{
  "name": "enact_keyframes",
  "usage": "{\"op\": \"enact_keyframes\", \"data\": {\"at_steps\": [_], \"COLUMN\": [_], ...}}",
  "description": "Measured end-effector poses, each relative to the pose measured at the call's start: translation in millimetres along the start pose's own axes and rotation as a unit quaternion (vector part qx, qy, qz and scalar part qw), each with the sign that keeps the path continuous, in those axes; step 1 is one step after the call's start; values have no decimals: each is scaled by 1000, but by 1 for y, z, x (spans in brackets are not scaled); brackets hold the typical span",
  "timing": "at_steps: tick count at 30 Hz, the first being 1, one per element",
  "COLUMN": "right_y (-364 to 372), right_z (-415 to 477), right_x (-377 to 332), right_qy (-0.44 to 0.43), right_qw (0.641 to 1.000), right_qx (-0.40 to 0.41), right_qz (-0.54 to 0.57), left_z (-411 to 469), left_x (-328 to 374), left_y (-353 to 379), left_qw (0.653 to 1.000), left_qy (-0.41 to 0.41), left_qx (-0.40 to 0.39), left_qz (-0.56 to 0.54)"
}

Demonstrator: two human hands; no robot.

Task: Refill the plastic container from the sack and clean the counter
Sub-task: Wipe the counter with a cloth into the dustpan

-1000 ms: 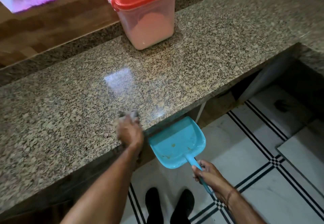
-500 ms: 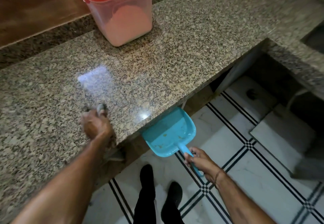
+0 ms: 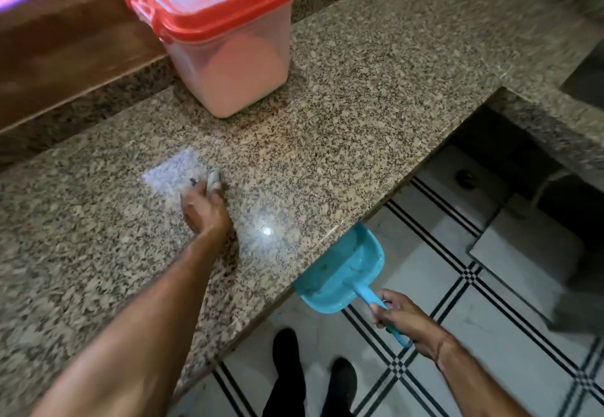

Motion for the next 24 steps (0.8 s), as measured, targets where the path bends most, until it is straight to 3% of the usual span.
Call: {"op": "enact_keyframes", "data": {"at_steps": [2, 4, 6, 8, 10, 12, 14, 17, 20, 24], "right_y": [-2, -3, -4, -4, -3, -3, -4, -5, -4, -10], "right_z": [1, 3, 5, 5, 3, 0, -1, 0, 6, 10], "right_x": [-2, -2, 1, 3, 3, 1, 3, 10, 14, 10], "right_qy": [-2, 1, 12, 19, 21, 18, 15, 21, 28, 32], "right_qw": [1000, 1000, 1000, 999, 999, 999, 998, 997, 997, 996], "right_qx": [6, 14, 22, 31, 33, 30, 26, 38, 39, 35], "right_qz": [8, 12, 17, 22, 30, 40, 51, 63, 63, 73], "left_z": [1, -20, -56, -91, -93, -61, -15, 35, 33, -39], "left_x": [0, 13, 37, 58, 58, 50, 44, 50, 70, 86], "left_y": [12, 36, 63, 79, 92, 94, 80, 65, 82, 121], "left_qw": [1000, 999, 986, 949, 927, 950, 980, 997, 990, 922], "left_qy": [-18, 4, 103, 215, 264, 197, 120, 37, 86, 247], "left_qx": [4, -42, -123, -222, -263, -231, -149, -64, -112, -297], "left_qz": [21, -1, -54, -55, -47, -76, -54, -7, -12, -33]}}
Point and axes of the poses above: each hand's wrist, its own z-axis towards the middle knuckle, its own y-axis out of the palm, x = y × z, the point moved 2 cm from there along z, towards the middle knuckle, and after that the axes turned 6 degrees about y, right-handed, at the moved point
